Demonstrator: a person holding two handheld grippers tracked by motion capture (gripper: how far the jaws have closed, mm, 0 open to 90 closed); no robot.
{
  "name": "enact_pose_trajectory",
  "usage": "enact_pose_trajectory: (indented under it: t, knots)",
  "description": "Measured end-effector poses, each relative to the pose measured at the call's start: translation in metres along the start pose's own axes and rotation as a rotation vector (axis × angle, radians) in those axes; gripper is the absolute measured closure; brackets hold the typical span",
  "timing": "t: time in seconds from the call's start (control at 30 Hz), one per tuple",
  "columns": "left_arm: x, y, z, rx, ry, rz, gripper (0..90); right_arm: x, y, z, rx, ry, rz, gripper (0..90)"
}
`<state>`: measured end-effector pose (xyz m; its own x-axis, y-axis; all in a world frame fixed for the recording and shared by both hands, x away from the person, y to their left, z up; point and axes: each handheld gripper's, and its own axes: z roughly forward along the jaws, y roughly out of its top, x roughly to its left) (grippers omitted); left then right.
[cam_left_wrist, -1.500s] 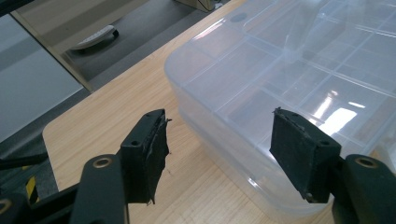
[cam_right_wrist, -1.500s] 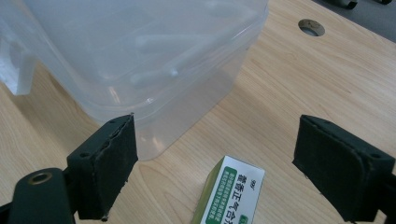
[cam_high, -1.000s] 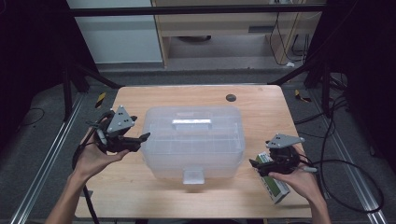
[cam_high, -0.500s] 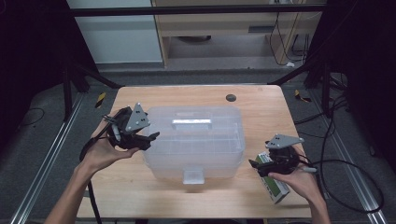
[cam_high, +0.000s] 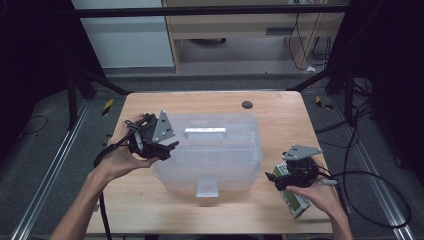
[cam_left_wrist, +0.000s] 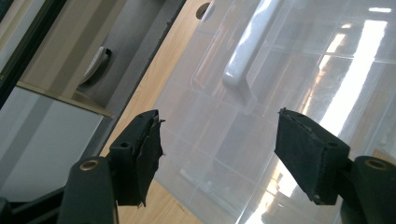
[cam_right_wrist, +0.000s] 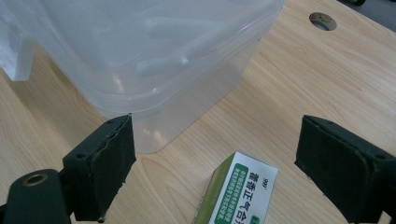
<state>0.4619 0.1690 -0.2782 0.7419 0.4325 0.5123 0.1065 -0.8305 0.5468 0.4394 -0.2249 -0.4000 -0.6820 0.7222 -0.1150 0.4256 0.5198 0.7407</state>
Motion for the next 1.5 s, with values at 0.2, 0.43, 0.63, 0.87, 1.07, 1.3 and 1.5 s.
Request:
enact_pose_trajectory:
  t: [0.2,0.43,0.63,0.87,1.07,1.3,1.5]
  knots:
    - [-0.002,0.010,0.005,0.022,-0.002,0.040,31.0,0.001,-0.001,0.002,0.012,0.007,-0.008,12.1]
    - [-0.007,0.023,0.009,0.040,-0.018,0.092,32.0,0.002,-0.002,0.003,0.014,0.012,-0.012,12.1]
    - [-0.010,0.031,0.014,0.062,0.005,0.134,32.9,0.004,-0.001,0.004,0.019,0.018,-0.018,12.1]
    - [-0.012,0.040,0.021,0.090,0.010,0.187,33.9,0.004,-0.002,0.004,0.023,0.019,-0.019,12.1]
    - [-0.012,0.047,0.023,0.104,0.007,0.226,36.3,0.004,-0.001,0.005,0.026,0.021,-0.021,12.1]
    - [-0.015,0.050,0.030,0.138,-0.003,0.281,38.4,0.005,-0.002,0.005,0.026,0.024,-0.023,12.2]
    - [-0.017,0.054,0.038,0.153,0.003,0.316,40.6,0.005,-0.002,0.005,0.027,0.028,-0.023,12.5]
